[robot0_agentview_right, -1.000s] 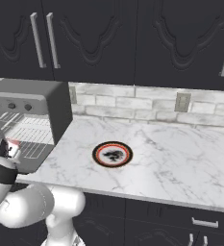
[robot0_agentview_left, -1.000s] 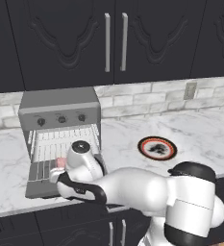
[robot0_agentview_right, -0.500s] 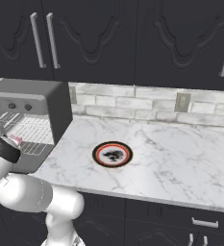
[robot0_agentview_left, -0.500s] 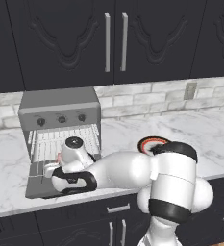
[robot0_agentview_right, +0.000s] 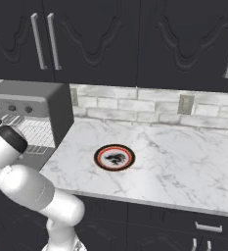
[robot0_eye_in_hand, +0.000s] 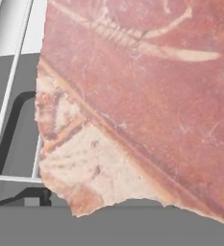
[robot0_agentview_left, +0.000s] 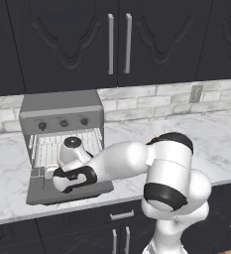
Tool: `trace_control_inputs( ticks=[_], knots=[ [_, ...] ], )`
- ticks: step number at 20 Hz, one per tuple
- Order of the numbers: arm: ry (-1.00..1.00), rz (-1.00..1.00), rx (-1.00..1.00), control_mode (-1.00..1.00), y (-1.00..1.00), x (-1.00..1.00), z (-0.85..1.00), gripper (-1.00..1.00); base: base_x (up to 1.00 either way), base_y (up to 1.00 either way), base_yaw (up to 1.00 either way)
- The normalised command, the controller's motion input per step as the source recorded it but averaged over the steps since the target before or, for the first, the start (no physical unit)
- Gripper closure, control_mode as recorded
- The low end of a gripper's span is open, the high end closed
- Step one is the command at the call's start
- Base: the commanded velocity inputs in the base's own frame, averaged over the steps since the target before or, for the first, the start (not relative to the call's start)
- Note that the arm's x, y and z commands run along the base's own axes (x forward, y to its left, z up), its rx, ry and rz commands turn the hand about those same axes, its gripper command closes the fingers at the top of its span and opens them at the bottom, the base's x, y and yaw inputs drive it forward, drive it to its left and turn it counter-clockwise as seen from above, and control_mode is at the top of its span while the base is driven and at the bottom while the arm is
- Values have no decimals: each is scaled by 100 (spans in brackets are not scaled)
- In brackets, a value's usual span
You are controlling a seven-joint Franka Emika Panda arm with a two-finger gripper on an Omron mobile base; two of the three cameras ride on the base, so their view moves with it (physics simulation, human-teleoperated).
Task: Open the toaster oven door. Place the bread on the top rack in the toaster oven and place the steak on the bottom rack.
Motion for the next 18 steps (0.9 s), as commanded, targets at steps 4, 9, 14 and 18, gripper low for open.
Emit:
trace_control_inputs(
  ticks=[4, 9, 14, 18],
  knots=[
    [0, 0, -3, -100, -5, 31, -9, -100, 0, 0, 0],
    [0, 0, -3, -100, -3, 39, -2, -100, 0, 0, 0],
    [0, 0, -4, -100, -4, 38, 0, -100, 0, 0, 0],
    [0, 0, -6, -100, -2, 23, 1, -100, 0, 0, 0]
  ],
)
